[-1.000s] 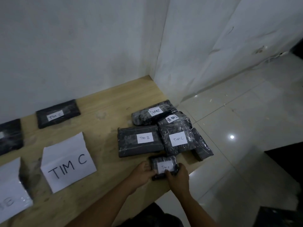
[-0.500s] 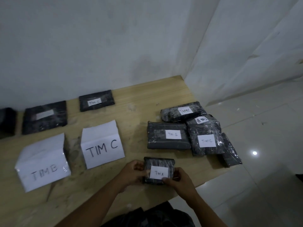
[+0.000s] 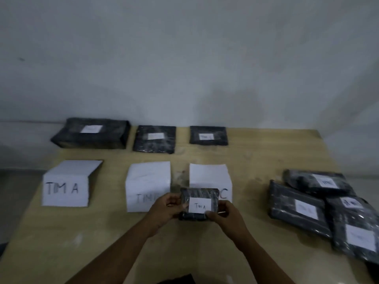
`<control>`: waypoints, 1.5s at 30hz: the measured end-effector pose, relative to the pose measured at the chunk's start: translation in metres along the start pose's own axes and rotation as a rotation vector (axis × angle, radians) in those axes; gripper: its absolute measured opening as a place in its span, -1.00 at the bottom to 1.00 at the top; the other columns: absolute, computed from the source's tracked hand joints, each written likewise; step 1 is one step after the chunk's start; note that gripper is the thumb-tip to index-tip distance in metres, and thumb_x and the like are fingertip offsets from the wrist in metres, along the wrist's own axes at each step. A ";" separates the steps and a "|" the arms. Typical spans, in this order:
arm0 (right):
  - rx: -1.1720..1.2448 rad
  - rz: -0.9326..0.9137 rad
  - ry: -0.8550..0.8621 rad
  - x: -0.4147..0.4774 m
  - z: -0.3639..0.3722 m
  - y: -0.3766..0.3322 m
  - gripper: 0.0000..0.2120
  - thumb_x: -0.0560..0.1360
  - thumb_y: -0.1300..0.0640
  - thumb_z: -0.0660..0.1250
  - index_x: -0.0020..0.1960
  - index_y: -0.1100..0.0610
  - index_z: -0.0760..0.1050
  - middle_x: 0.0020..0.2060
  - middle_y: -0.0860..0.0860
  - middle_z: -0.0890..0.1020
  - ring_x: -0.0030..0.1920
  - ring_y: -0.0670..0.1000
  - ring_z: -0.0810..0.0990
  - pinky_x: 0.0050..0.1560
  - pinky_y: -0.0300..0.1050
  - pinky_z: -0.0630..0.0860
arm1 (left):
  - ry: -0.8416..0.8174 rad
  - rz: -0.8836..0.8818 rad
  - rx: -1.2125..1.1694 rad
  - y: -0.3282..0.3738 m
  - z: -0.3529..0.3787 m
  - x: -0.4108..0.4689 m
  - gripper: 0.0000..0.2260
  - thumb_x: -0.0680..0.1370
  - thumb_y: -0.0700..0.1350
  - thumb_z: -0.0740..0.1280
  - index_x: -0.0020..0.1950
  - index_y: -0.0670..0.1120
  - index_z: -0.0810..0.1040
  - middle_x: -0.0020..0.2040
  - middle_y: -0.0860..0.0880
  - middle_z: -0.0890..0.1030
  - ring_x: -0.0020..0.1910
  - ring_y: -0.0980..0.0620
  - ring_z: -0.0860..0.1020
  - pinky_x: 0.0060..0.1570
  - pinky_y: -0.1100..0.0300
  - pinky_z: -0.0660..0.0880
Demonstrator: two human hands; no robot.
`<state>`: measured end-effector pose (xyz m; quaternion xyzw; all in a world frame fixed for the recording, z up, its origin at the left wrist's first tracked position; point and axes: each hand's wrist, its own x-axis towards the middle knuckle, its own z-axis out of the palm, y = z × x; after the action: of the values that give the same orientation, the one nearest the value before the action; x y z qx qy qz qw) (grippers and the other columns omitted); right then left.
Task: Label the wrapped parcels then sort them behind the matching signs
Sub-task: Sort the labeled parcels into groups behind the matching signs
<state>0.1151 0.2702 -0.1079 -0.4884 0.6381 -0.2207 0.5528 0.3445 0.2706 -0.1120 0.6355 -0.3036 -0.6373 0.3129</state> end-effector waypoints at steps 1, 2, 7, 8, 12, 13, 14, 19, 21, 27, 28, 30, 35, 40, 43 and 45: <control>-0.012 -0.005 -0.007 0.004 0.009 -0.009 -0.65 0.38 -0.07 0.50 0.08 -0.02 0.48 -0.04 -0.05 0.63 -0.07 -0.10 0.63 -0.16 -0.26 0.54 | 0.021 0.019 0.007 0.001 -0.013 0.003 -0.74 0.42 -0.18 0.51 0.06 -0.07 0.56 0.08 -0.12 0.63 0.08 -0.09 0.60 0.10 -0.02 0.58; -0.023 -0.024 -0.022 0.012 0.025 -0.019 -0.65 0.38 -0.08 0.50 0.08 -0.02 0.48 -0.04 -0.06 0.64 -0.06 -0.10 0.62 -0.16 -0.26 0.54 | 0.052 0.024 0.009 0.005 -0.033 0.005 -0.78 0.44 -0.19 0.49 0.05 -0.09 0.56 0.09 -0.14 0.63 0.07 -0.09 0.60 0.09 0.00 0.58; -0.014 -0.087 -0.043 0.051 0.100 -0.075 -0.69 0.41 0.06 0.50 0.07 0.09 0.48 -0.11 -0.04 0.61 -0.12 -0.14 0.58 -0.24 -0.38 0.52 | 0.097 0.058 -0.009 0.030 -0.124 0.010 -0.84 0.54 -0.20 0.37 0.11 -0.17 0.59 0.11 -0.15 0.63 0.05 -0.06 0.62 0.00 0.15 0.60; -0.016 -0.099 -0.048 0.060 0.116 -0.087 -0.69 0.41 0.08 0.50 0.08 0.09 0.48 -0.11 -0.04 0.61 -0.12 -0.16 0.56 -0.26 -0.42 0.50 | 0.111 0.062 -0.014 0.036 -0.142 0.010 -0.82 0.54 -0.19 0.37 0.12 -0.17 0.59 0.11 -0.13 0.64 0.06 -0.05 0.62 0.00 0.16 0.59; 0.019 -0.127 -0.041 0.093 0.180 -0.131 -0.63 0.40 0.04 0.50 0.11 0.04 0.42 -0.04 -0.03 0.60 -0.06 -0.11 0.58 -0.18 -0.32 0.50 | 0.173 0.082 -0.001 0.058 -0.212 0.021 -0.75 0.54 -0.15 0.38 0.21 -0.11 0.56 0.15 -0.08 0.63 0.13 -0.03 0.60 0.19 0.06 0.54; 0.030 -0.123 -0.019 0.101 0.194 -0.143 -0.60 0.39 0.02 0.51 0.12 0.03 0.40 -0.05 -0.05 0.58 -0.05 -0.08 0.58 -0.14 -0.25 0.51 | 0.186 0.097 0.021 0.063 -0.228 0.027 -0.76 0.54 -0.12 0.38 0.20 -0.07 0.56 0.16 -0.07 0.63 0.13 -0.01 0.60 0.21 0.03 0.53; 0.033 -0.125 0.005 0.106 0.204 -0.151 -0.58 0.39 0.02 0.51 0.12 0.04 0.38 -0.08 -0.06 0.57 -0.06 -0.05 0.58 -0.13 -0.22 0.50 | 0.199 0.113 0.031 0.069 -0.239 0.031 -0.77 0.53 -0.11 0.38 0.19 -0.03 0.57 0.15 -0.04 0.63 0.12 0.01 0.60 0.22 0.02 0.52; 0.009 -0.187 0.054 0.147 0.259 -0.198 -0.68 0.43 0.11 0.49 0.05 0.13 0.41 -0.16 -0.04 0.54 -0.16 -0.06 0.53 -0.27 -0.40 0.43 | 0.301 0.159 0.021 0.102 -0.292 0.063 -0.71 0.55 -0.12 0.36 0.27 -0.10 0.54 0.18 -0.07 0.61 0.14 -0.01 0.58 0.23 0.04 0.51; -0.005 -0.225 0.067 0.168 0.275 -0.213 -0.71 0.43 0.16 0.48 0.04 0.12 0.42 -0.16 -0.05 0.55 -0.16 -0.10 0.53 -0.27 -0.46 0.43 | 0.364 0.198 0.094 0.115 -0.310 0.080 -0.72 0.56 -0.12 0.35 0.26 -0.11 0.53 0.15 -0.04 0.59 0.12 0.02 0.56 0.10 0.19 0.52; -0.078 -0.266 0.097 0.225 0.302 -0.249 -0.78 0.47 0.21 0.43 0.01 0.17 0.42 -0.14 0.00 0.56 -0.10 -0.02 0.55 -0.23 -0.38 0.43 | 0.467 0.297 0.266 0.146 -0.337 0.127 -0.88 0.57 -0.22 0.30 0.11 -0.13 0.49 0.05 -0.06 0.55 0.08 0.01 0.53 0.04 0.24 0.43; -0.099 -0.270 0.107 0.231 0.304 -0.251 -0.77 0.47 0.21 0.43 0.04 0.21 0.43 -0.12 0.03 0.56 -0.09 -0.02 0.54 -0.23 -0.41 0.42 | 0.460 0.302 0.285 0.148 -0.339 0.131 -0.87 0.58 -0.22 0.29 0.12 -0.15 0.48 0.07 -0.07 0.54 0.09 0.02 0.51 0.06 0.24 0.42; -0.154 -0.278 0.129 0.245 0.309 -0.254 -0.76 0.48 0.20 0.42 0.07 0.26 0.44 -0.11 0.05 0.56 -0.11 -0.04 0.51 -0.25 -0.46 0.38 | 0.455 0.296 0.316 0.150 -0.344 0.144 -0.82 0.58 -0.22 0.30 0.16 -0.21 0.47 0.12 -0.11 0.55 0.11 0.03 0.50 0.09 0.24 0.41; -0.248 -0.253 0.126 0.267 0.316 -0.249 -0.74 0.49 0.16 0.41 0.11 0.25 0.48 -0.02 0.12 0.61 -0.08 -0.02 0.52 -0.09 -0.24 0.42 | 0.401 0.240 0.402 0.144 -0.347 0.160 -0.76 0.57 -0.18 0.31 0.22 -0.20 0.45 0.18 -0.12 0.56 0.16 -0.01 0.52 0.12 0.23 0.42; -0.292 -0.295 0.106 0.267 0.315 -0.245 -0.69 0.49 0.10 0.40 0.17 0.23 0.51 0.04 0.13 0.59 0.06 0.11 0.54 0.02 -0.11 0.47 | 0.381 0.249 0.392 0.143 -0.341 0.157 -0.74 0.58 -0.14 0.31 0.25 -0.13 0.41 0.11 -0.03 0.50 0.09 0.06 0.47 0.02 0.27 0.37; -0.255 -0.316 0.113 0.255 0.307 -0.242 -0.64 0.49 0.11 0.40 0.23 0.22 0.49 0.06 0.08 0.56 0.11 0.14 0.53 0.11 0.00 0.50 | 0.417 0.298 0.364 0.143 -0.333 0.147 -0.78 0.58 -0.14 0.30 0.21 -0.06 0.40 0.10 0.00 0.47 0.10 0.04 0.47 0.02 0.25 0.39; -0.238 -0.267 0.121 0.243 0.297 -0.241 -0.55 0.50 0.07 0.39 0.32 0.21 0.42 0.12 0.08 0.53 0.11 0.07 0.51 0.12 -0.08 0.47 | 0.467 0.346 0.324 0.142 -0.326 0.139 -0.82 0.57 -0.17 0.31 0.14 -0.03 0.41 0.11 -0.03 0.50 0.10 0.02 0.50 0.03 0.23 0.43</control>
<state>0.5015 0.0337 -0.1156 -0.6167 0.6211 -0.2440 0.4176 0.6726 0.0768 -0.0899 0.7448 -0.4246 -0.3553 0.3724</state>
